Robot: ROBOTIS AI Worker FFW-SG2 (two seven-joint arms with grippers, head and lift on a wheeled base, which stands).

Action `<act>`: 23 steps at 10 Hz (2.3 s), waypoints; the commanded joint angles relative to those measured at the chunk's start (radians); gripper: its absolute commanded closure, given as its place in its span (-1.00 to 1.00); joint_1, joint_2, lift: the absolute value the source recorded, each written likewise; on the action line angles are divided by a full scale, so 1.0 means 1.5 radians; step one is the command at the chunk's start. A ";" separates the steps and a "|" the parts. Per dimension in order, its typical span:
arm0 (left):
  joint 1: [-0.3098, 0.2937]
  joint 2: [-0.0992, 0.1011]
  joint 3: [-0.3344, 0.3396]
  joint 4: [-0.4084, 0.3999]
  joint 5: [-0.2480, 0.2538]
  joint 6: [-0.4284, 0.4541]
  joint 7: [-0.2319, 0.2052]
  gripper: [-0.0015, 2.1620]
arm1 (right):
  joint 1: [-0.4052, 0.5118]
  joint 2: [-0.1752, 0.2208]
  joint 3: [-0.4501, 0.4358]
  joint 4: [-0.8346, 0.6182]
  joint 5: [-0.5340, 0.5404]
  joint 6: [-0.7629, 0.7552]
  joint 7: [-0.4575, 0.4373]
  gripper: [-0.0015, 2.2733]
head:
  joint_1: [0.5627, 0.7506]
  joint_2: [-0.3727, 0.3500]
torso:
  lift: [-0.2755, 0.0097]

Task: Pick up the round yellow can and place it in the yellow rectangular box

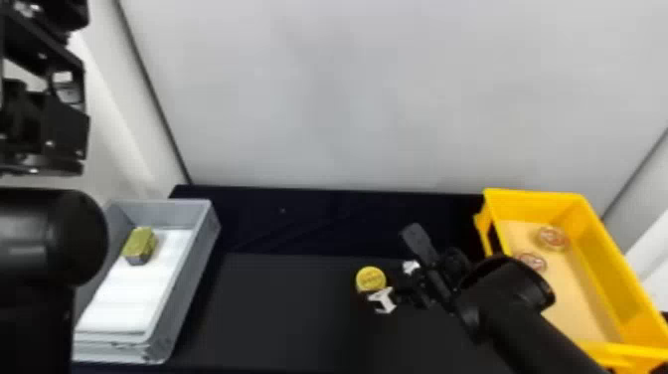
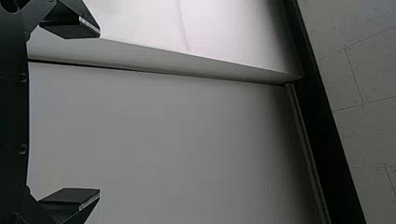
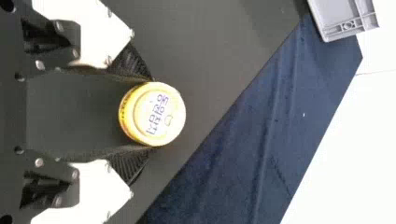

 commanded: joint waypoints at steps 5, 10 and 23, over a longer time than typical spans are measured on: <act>0.002 -0.002 0.004 -0.005 -0.001 0.006 0.000 -0.92 | 0.014 0.001 0.013 -0.070 -0.002 0.025 0.023 -0.44 | 0.39 0.18 | 0.91; 0.028 0.004 0.028 -0.026 -0.001 0.021 0.000 -0.92 | 0.080 -0.027 -0.005 -0.285 0.010 0.095 0.047 -0.44 | 0.39 0.18 | 0.91; 0.028 0.008 0.038 -0.049 -0.007 0.055 -0.001 -0.92 | 0.144 -0.152 -0.264 -0.620 0.154 0.212 0.064 -0.44 | 0.39 0.18 | 0.91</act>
